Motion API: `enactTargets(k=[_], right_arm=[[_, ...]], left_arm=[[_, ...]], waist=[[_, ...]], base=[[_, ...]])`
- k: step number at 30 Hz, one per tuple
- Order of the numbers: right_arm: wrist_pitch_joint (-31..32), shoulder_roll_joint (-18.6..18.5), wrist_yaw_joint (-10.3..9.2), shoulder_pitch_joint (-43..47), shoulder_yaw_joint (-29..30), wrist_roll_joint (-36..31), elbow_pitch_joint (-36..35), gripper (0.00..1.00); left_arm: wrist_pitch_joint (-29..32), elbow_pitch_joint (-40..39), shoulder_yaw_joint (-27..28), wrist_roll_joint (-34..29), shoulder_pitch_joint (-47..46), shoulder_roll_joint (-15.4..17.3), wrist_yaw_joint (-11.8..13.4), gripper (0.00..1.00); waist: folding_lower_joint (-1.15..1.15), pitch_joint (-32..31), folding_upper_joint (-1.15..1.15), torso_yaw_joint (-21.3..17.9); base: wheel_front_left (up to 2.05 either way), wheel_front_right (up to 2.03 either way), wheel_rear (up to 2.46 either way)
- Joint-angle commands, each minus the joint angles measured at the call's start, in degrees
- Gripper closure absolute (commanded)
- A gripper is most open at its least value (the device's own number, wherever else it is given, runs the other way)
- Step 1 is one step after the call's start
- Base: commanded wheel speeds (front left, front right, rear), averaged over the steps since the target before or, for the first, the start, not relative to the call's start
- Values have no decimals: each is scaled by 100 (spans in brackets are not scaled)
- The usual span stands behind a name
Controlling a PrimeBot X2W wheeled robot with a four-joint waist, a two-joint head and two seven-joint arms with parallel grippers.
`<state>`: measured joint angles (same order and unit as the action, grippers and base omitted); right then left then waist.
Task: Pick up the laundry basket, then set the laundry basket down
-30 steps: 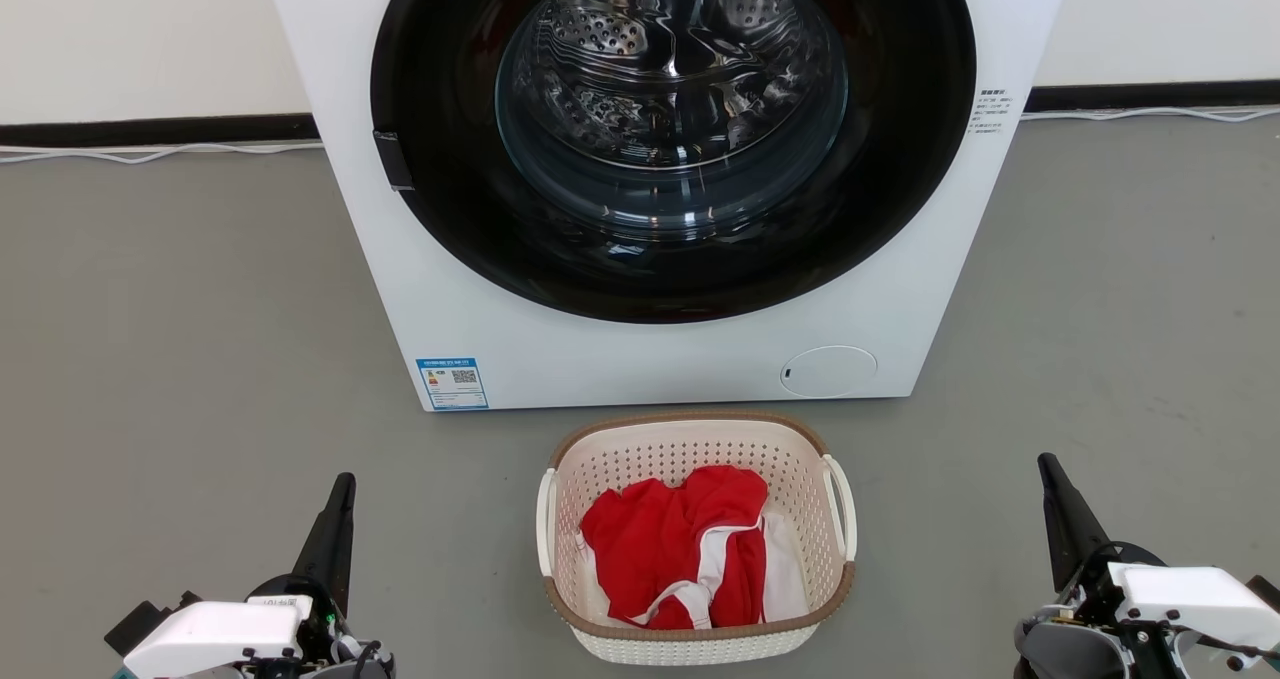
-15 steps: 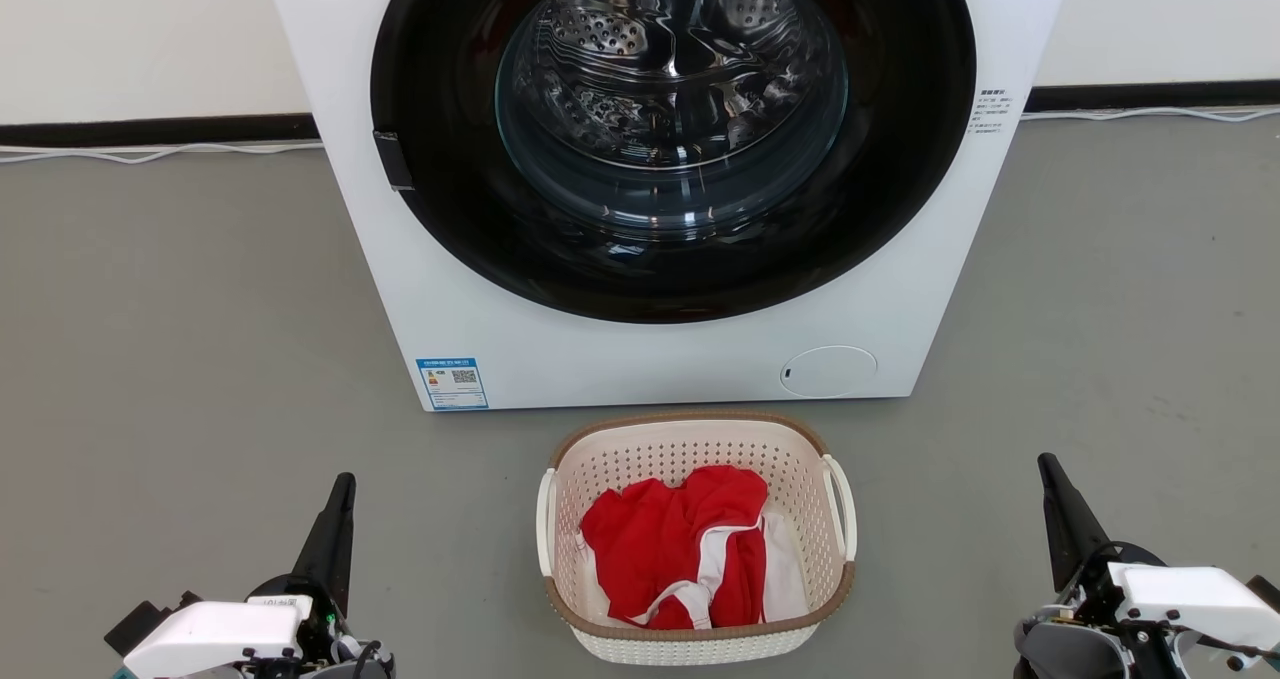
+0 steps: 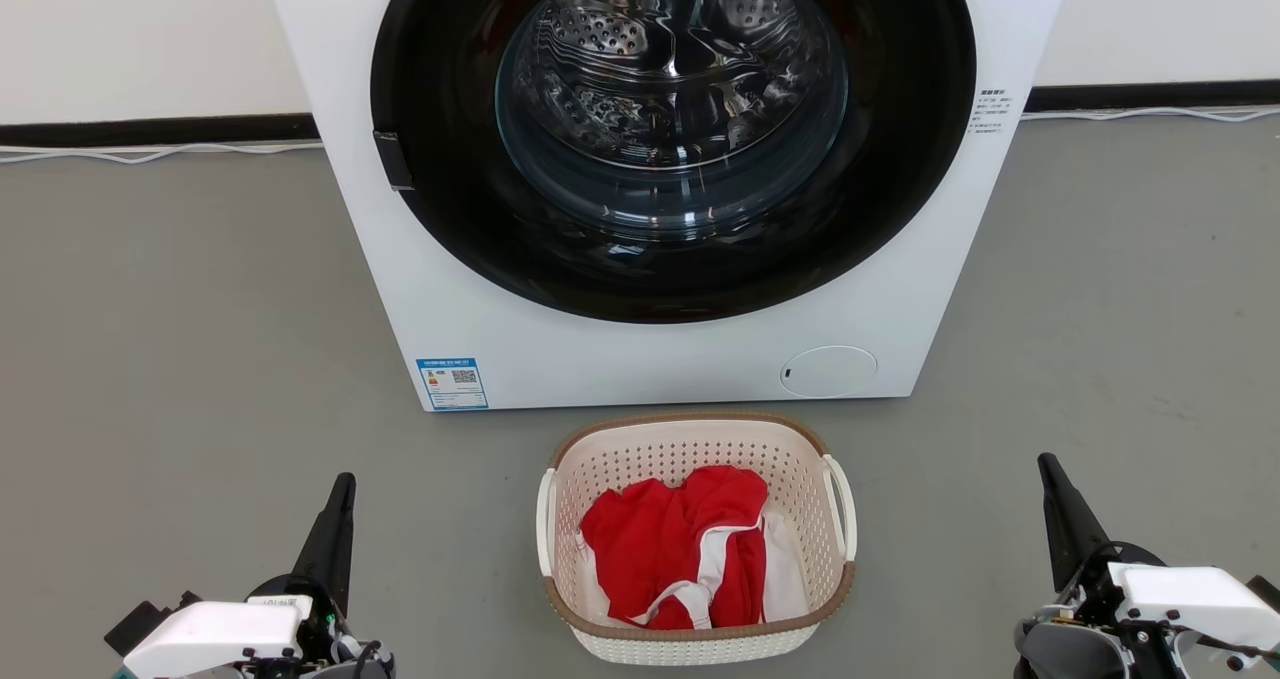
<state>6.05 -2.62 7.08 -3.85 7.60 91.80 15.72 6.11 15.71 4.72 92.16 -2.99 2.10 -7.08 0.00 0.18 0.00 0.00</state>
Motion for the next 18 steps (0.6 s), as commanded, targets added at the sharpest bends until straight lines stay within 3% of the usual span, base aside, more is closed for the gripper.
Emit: enactTargets(k=[1,18], right_arm=[[44,-26,41,-234,-108,37,-169,100],[43,-26,41,-234,-108,38,-169,100]], left_arm=[[36,-166,178,2,-320,77,-41,100],[36,-166,178,2,-320,77,-41,100]], waist=[[0,0,0,0],[0,0,0,0]], base=[[0,0,0],[0,0,0]])
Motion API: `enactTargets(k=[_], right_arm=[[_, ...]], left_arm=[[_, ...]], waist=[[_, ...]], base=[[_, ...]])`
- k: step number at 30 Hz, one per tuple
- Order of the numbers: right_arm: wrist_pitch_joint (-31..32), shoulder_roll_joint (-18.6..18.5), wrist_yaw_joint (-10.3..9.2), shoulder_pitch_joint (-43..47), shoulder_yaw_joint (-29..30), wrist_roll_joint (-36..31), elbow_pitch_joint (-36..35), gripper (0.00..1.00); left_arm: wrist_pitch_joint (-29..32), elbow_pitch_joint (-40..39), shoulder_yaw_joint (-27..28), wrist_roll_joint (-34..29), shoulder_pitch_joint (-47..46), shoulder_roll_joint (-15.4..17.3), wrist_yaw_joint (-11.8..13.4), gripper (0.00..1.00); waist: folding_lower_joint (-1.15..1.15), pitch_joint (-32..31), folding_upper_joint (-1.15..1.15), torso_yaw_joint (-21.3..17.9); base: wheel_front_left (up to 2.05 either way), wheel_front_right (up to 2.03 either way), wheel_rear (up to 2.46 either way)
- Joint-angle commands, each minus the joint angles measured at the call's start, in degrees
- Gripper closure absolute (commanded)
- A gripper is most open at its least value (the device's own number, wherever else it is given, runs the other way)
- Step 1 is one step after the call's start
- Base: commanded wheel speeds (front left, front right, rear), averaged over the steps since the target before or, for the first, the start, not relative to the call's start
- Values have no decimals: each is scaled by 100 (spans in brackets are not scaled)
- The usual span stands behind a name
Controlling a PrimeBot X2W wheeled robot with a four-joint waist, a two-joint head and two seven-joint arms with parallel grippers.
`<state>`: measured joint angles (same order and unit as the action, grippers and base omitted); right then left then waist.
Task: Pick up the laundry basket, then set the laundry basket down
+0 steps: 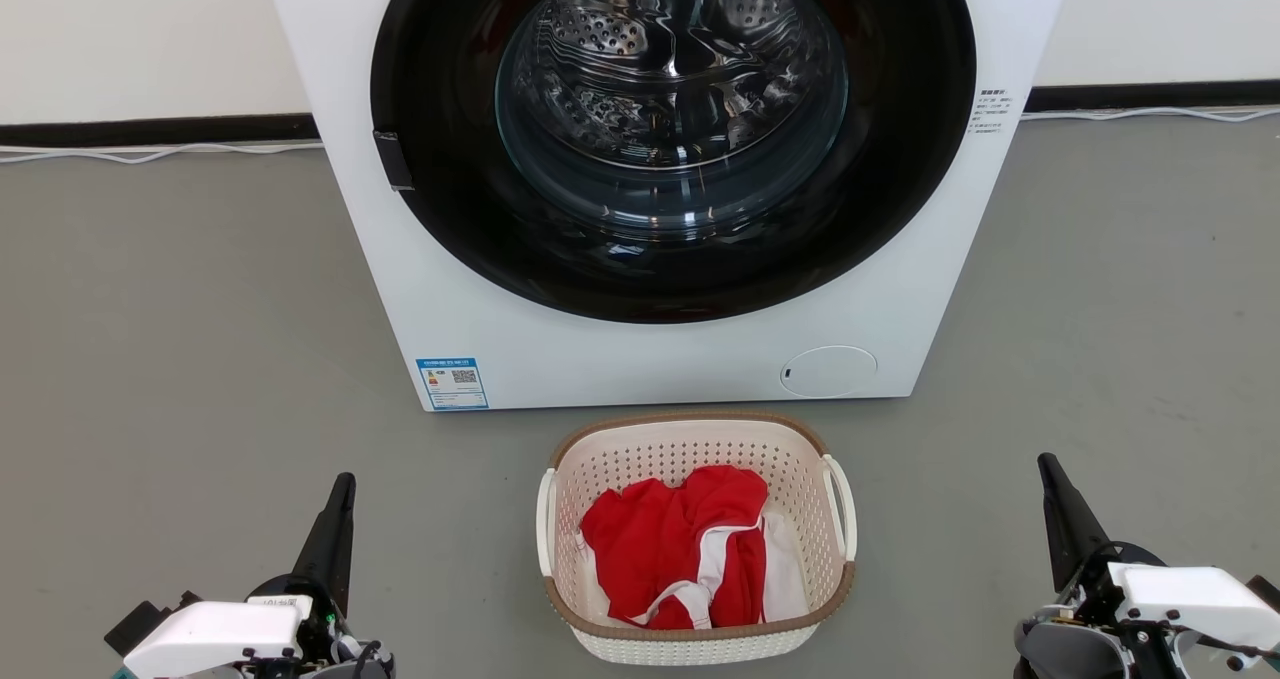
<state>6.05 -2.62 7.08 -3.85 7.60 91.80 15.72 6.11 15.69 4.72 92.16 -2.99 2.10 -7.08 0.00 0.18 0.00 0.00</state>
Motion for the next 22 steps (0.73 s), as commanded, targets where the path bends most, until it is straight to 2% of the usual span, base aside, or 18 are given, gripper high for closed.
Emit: enactTargets(k=[1,22], right_arm=[[43,-26,41,-234,-108,38,-169,100],[43,-26,41,-233,-109,38,-169,100]], left_arm=[[36,-165,178,2,-320,77,-41,100],[36,-165,178,2,-320,77,-41,100]], waist=[[0,0,0,0],[0,0,0,0]], base=[[0,0,0],[0,0,0]])
